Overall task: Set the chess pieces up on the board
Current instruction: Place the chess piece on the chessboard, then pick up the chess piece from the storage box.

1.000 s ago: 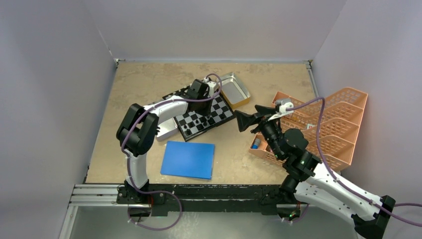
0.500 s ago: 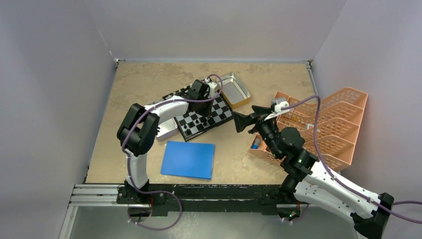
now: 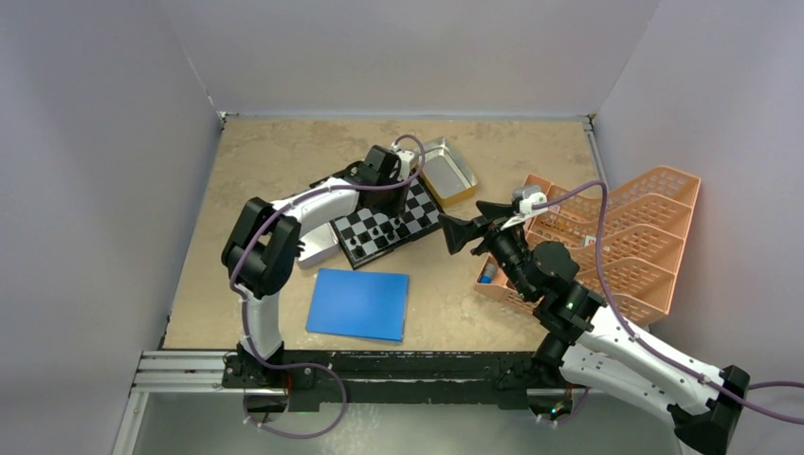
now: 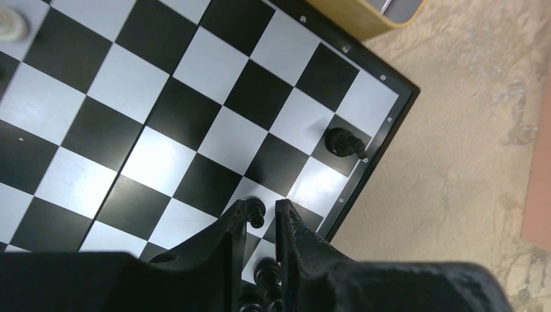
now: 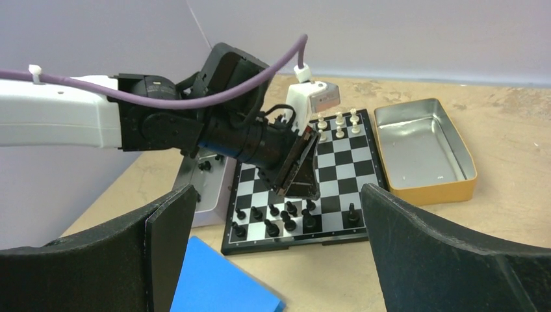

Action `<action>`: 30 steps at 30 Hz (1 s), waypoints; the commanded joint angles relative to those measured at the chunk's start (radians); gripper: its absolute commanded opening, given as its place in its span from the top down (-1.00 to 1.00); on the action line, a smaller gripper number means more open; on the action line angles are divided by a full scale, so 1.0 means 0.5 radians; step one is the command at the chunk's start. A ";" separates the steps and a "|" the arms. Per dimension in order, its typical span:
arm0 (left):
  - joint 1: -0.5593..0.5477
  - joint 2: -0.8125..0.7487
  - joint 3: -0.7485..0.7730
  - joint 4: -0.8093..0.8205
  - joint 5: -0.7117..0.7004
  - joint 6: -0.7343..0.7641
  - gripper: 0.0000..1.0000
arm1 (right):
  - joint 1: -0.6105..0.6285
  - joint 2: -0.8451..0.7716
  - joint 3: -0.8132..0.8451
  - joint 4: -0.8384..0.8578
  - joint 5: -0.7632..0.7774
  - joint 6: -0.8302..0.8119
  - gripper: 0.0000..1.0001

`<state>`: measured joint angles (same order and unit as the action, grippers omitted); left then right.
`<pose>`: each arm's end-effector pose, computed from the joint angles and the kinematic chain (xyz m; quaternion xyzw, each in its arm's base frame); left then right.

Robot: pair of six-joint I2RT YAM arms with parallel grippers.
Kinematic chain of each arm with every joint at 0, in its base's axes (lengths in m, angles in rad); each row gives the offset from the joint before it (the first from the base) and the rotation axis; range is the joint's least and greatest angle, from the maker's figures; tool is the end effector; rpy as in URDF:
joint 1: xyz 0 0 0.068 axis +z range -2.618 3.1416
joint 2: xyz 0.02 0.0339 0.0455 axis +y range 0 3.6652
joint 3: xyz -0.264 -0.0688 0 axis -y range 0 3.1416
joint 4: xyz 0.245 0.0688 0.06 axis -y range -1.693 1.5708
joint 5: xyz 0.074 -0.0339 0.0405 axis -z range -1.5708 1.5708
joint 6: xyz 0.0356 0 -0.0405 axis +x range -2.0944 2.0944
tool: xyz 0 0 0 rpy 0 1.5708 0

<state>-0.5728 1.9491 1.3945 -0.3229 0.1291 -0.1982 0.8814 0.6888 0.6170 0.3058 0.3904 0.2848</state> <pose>0.3566 -0.2354 0.1968 0.1963 0.9181 -0.1837 0.2913 0.1179 0.1217 0.3484 -0.0332 0.6259 0.3236 0.7089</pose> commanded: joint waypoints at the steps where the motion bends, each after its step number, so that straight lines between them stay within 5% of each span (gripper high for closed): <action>1: -0.009 -0.198 0.130 0.023 0.071 -0.015 0.53 | -0.003 0.006 0.054 0.118 -0.038 -0.043 -0.98; 9: 0.046 -0.414 0.152 -0.163 -0.281 -0.132 0.44 | -0.003 0.039 0.028 0.202 -0.085 -0.030 -0.98; 20: 0.574 -0.815 -0.298 -0.165 -0.732 -0.691 0.39 | -0.002 0.031 -0.003 0.242 -0.118 -0.016 -0.98; 30: 0.878 -0.724 -0.555 -0.082 -0.899 -1.176 0.40 | -0.002 0.011 -0.008 0.240 -0.106 -0.014 -0.98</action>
<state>-0.1780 1.5673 1.1484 -0.4240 -0.2771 -0.6498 0.8814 0.7170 0.6052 0.3721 0.3450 0.2802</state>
